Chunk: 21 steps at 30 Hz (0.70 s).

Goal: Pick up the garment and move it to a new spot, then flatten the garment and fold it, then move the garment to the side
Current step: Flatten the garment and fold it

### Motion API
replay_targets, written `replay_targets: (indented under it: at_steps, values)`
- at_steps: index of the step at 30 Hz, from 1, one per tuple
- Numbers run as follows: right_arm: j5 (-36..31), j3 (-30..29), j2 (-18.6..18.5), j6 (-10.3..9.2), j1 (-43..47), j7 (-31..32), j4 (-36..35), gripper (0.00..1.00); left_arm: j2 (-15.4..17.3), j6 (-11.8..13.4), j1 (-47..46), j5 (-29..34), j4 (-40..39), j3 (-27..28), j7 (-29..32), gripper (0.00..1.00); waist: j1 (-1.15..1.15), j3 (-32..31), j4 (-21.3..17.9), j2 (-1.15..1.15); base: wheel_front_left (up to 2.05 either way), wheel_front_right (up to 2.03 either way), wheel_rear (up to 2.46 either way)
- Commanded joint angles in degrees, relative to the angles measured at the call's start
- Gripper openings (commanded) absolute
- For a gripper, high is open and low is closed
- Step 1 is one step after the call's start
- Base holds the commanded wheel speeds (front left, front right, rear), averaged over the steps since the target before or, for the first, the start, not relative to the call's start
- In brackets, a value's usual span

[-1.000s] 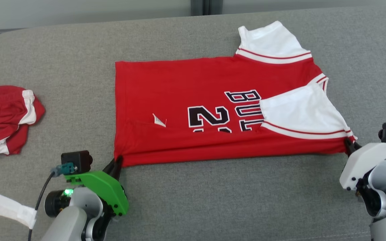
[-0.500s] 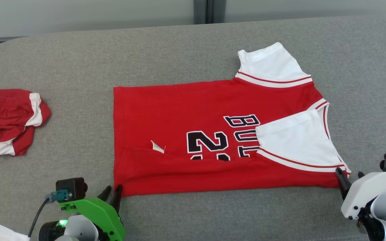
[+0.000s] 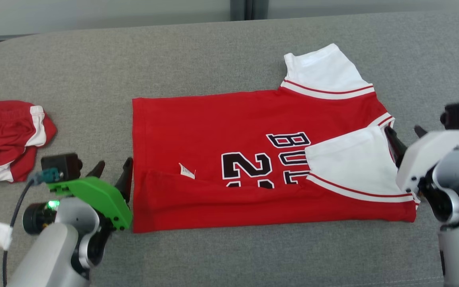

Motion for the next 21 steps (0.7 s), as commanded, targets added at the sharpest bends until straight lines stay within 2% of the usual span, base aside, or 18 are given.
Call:
replay_targets:
  at_steps: [1,4,7,12,21]
  values:
    - [0.8,1.5,-0.9,-0.08,-3.4,0.6,1.0,1.00,0.5,-0.8,-3.2,0.9,1.1,-0.6,1.0,1.00,0.00,1.5,-0.3,0.00,0.00,0.00,0.00]
    - [1.6,3.9,-2.9,-0.08,-11.1,1.1,4.6,1.00,0.5,-1.8,-10.0,2.4,4.7,-1.7,3.2,1.00,0.00,3.7,-0.3,0.00,0.00,0.00,0.00]
    - [2.5,5.4,-3.2,-0.08,-17.7,0.7,8.6,1.00,0.6,-2.5,-16.1,4.1,8.4,-3.0,4.3,1.00,0.00,6.4,-0.2,0.00,0.00,0.00,0.00]
    - [2.9,9.2,-4.9,-0.08,-26.7,-0.3,15.0,1.00,-1.5,-4.0,-24.9,5.6,14.5,-4.5,5.2,1.00,0.00,11.3,0.2,0.00,0.00,0.00,0.00]
    - [3.9,13.2,-5.7,-0.08,-34.9,-4.6,22.0,1.00,-2.9,-6.1,-31.2,6.0,22.1,-5.0,3.0,1.00,0.00,15.6,-0.2,0.00,0.00,0.00,0.00]
